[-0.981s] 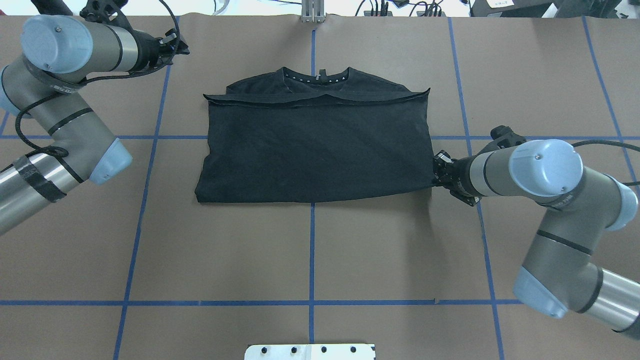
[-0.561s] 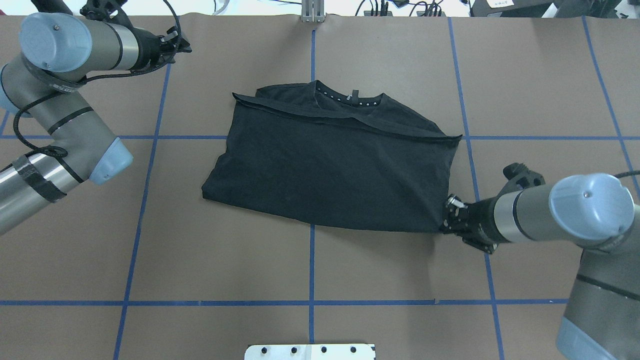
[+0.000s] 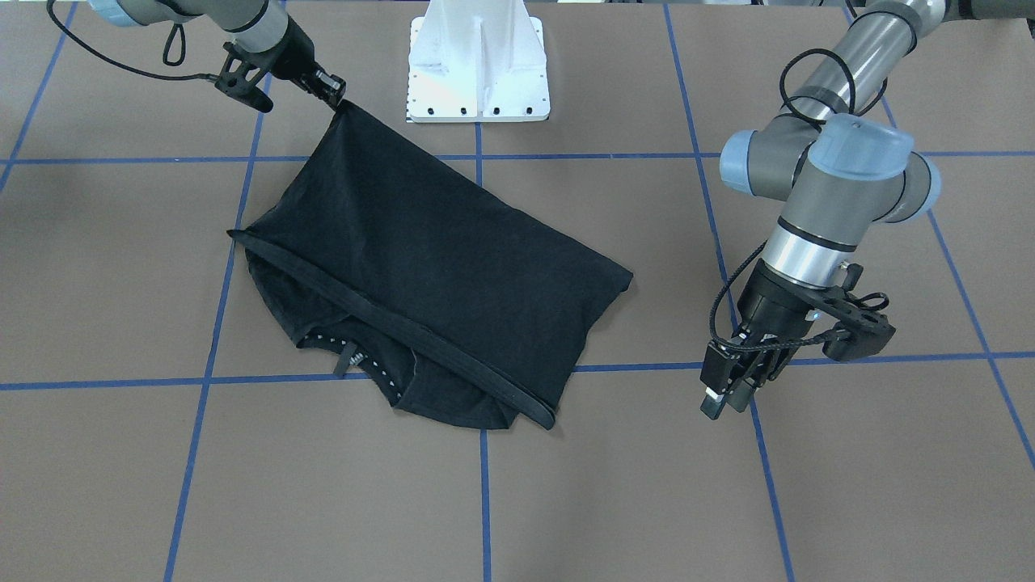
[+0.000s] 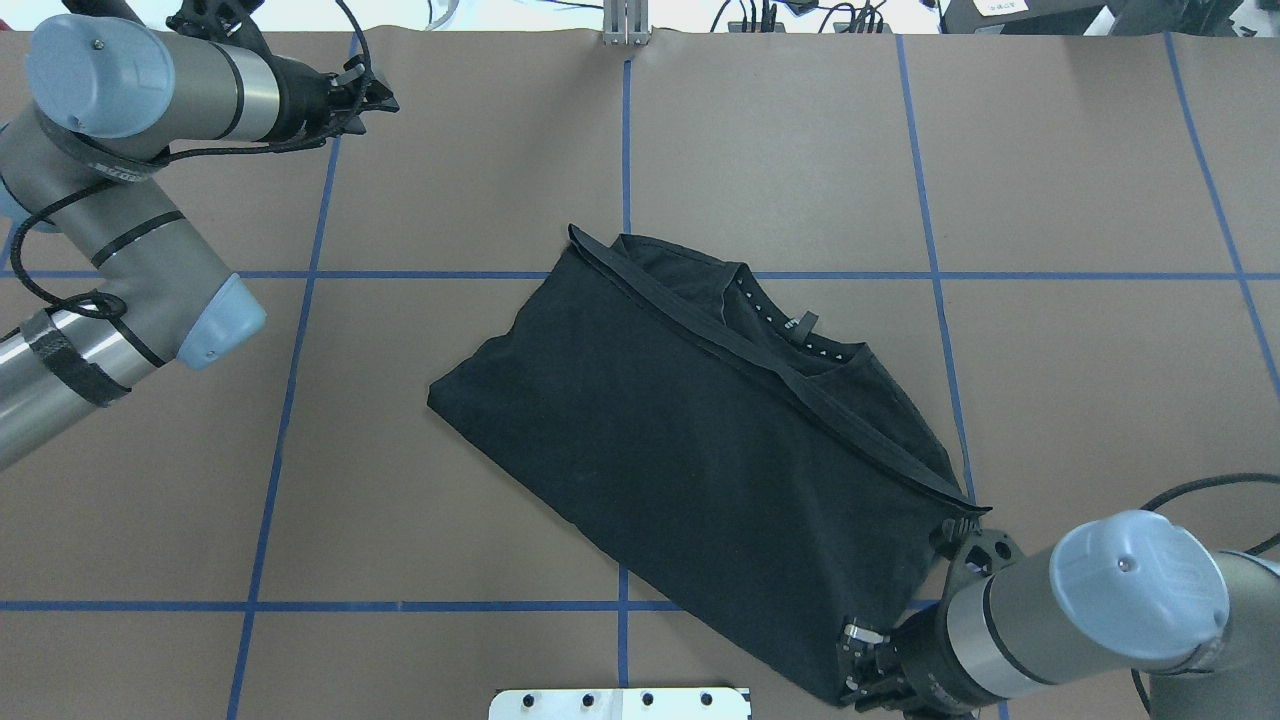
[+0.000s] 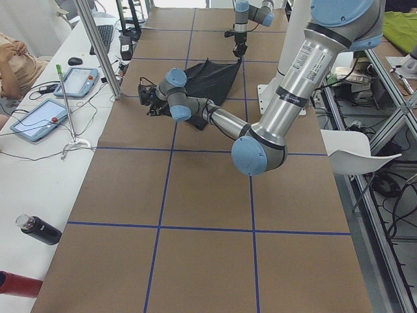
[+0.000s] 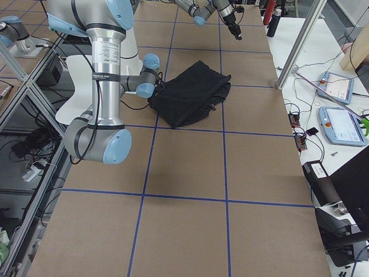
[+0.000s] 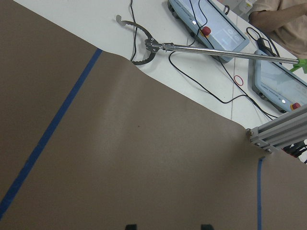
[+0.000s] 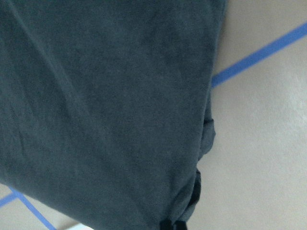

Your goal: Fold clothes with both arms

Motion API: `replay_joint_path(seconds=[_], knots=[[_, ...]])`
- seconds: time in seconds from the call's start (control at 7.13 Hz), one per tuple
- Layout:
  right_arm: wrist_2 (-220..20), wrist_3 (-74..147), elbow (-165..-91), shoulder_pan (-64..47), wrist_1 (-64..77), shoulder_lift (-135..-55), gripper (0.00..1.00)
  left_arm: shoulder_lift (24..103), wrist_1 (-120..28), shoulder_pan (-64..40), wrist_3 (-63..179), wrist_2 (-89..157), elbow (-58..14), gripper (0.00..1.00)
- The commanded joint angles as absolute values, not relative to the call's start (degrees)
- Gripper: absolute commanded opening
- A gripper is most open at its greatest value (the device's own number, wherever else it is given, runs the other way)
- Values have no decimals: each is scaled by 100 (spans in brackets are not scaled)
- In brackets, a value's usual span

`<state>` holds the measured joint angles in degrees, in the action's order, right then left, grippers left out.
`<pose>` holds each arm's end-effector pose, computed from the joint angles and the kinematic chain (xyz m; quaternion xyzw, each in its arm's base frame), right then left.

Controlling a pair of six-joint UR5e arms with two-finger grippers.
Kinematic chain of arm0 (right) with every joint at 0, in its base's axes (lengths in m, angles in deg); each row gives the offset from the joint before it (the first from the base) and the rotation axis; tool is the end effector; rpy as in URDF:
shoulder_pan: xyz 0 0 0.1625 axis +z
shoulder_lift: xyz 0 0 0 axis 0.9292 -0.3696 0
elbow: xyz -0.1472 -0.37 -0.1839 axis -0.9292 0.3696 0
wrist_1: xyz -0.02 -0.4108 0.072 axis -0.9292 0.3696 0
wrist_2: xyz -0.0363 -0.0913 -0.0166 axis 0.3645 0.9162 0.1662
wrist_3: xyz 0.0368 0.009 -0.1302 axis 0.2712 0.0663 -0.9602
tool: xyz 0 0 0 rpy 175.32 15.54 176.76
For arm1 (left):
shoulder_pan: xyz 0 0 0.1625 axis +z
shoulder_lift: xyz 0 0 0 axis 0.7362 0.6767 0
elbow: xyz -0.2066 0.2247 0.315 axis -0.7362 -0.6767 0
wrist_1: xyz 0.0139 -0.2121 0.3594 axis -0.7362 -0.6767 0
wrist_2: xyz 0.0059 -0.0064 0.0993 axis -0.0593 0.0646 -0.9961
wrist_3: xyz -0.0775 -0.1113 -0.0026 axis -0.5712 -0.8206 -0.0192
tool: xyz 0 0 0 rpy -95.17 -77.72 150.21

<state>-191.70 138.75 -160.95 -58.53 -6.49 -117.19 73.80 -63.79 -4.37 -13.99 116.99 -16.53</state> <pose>-0.4491 -0.1548 0.3593 -0.2634 -0.4500 0.1765 0.8348 0.3759 -0.6384 0.3295 0.1683 0.5471 -0.2717 0.7737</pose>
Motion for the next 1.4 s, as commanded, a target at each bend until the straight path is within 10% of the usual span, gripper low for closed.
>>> replay_joint_path(seconds=[0.0,0.56,1.26], knots=[[-19243,13911,-16122,-6015,-658,-11699,100,7206,-6191,-392,-1904,12237,-2200,55],[-19287,13832,-15912,-3839,-675,-11165,100,6511,-4753,1289,-2854,11243,-3565,62],[-19033,13199,-14144,-2849,-649,-9949,100,6405,-4221,1998,-3120,10939,-3348,62]])
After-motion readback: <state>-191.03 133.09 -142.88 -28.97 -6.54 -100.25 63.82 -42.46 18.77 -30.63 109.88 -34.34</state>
